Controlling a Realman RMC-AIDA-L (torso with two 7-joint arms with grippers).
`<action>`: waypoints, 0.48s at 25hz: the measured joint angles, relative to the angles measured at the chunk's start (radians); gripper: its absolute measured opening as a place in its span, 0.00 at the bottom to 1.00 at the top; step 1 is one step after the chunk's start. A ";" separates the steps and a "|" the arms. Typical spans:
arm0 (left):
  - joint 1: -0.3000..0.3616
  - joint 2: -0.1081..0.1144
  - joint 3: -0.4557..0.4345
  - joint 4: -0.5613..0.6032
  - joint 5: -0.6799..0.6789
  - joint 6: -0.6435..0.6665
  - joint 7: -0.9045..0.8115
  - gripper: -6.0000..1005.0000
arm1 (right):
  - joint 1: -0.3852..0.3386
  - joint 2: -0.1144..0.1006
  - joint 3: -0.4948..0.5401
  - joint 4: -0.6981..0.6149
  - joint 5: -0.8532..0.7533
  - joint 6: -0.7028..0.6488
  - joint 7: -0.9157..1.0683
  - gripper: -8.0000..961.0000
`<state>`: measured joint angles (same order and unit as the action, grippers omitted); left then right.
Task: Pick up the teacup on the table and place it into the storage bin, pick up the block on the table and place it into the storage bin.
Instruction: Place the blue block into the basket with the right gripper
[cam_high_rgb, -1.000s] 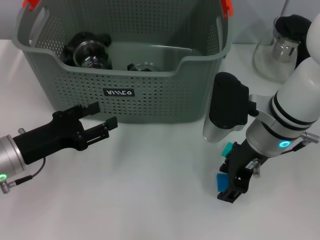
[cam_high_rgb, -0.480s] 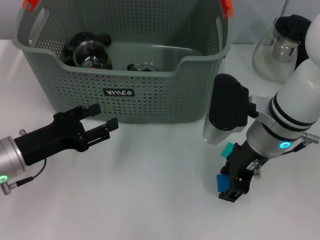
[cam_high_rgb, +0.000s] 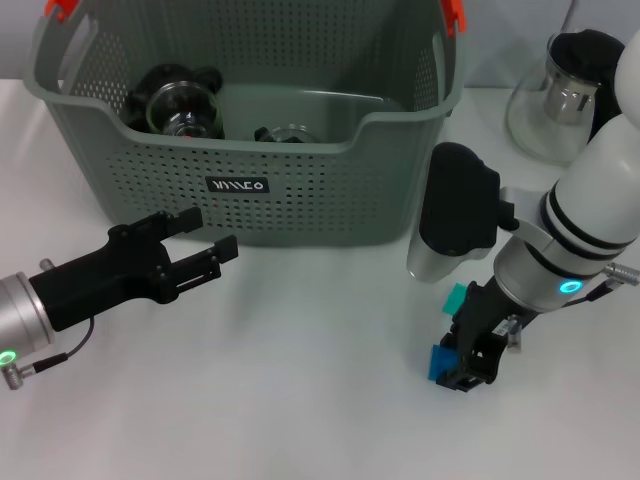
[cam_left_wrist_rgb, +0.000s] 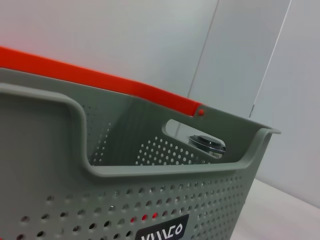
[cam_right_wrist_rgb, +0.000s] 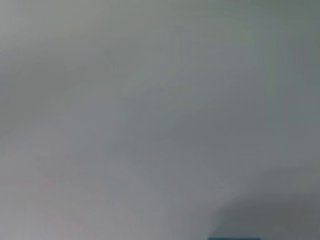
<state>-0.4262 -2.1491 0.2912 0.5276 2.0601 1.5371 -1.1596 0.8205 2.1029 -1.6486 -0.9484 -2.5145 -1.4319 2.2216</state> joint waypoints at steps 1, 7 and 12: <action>0.000 0.000 0.000 0.000 0.000 0.000 0.000 0.72 | -0.002 0.000 0.004 -0.008 0.001 -0.005 0.002 0.47; 0.001 0.000 0.000 0.000 0.000 0.000 0.000 0.72 | -0.040 -0.004 0.135 -0.114 0.035 -0.092 -0.022 0.45; -0.001 0.002 -0.007 0.000 0.000 0.000 0.000 0.72 | -0.135 -0.006 0.446 -0.259 0.203 -0.273 -0.175 0.45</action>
<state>-0.4276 -2.1469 0.2844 0.5277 2.0601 1.5372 -1.1596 0.6858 2.0968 -1.2026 -1.2073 -2.3114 -1.7052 2.0461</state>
